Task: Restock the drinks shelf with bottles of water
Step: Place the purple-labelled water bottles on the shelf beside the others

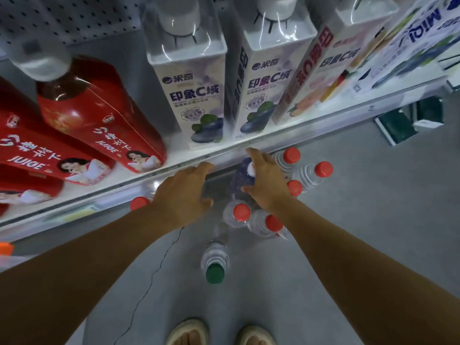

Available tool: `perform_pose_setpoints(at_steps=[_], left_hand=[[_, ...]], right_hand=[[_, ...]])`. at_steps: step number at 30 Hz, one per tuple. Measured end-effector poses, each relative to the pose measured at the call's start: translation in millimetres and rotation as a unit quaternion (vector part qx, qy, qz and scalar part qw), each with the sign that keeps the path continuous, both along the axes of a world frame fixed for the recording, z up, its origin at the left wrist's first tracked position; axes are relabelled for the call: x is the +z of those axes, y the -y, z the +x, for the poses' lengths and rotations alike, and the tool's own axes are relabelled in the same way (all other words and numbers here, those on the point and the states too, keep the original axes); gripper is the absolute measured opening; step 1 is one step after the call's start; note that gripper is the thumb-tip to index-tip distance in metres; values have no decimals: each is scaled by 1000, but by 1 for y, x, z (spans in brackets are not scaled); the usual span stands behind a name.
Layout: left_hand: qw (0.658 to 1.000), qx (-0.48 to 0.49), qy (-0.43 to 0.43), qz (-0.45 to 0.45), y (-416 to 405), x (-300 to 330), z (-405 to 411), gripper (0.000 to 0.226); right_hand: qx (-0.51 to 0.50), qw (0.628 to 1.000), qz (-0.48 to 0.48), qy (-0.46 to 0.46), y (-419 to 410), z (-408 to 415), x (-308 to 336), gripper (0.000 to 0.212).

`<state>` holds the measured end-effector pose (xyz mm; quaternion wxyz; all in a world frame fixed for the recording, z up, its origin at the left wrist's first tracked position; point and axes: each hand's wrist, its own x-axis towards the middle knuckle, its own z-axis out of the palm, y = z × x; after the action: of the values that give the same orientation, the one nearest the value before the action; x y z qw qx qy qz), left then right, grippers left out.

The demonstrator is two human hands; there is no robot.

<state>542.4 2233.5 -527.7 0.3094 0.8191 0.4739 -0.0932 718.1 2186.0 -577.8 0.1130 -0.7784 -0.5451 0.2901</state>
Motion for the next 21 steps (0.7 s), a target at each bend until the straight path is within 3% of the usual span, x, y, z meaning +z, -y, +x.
perform_pose_setpoints(at_steps=[6, 10, 21], left_hand=[[1000, -6, -7, -7, 2, 5, 2, 66], [1000, -9, -4, -11, 5, 37, 7, 67], [997, -16, 49, -50, 26, 227, 37, 79]], right_hand=[[-2, 999, 24, 23, 0, 0, 7, 57], [-52, 997, 61, 7, 9, 4, 49, 57], [-167, 974, 147, -54, 30, 46, 298, 35]])
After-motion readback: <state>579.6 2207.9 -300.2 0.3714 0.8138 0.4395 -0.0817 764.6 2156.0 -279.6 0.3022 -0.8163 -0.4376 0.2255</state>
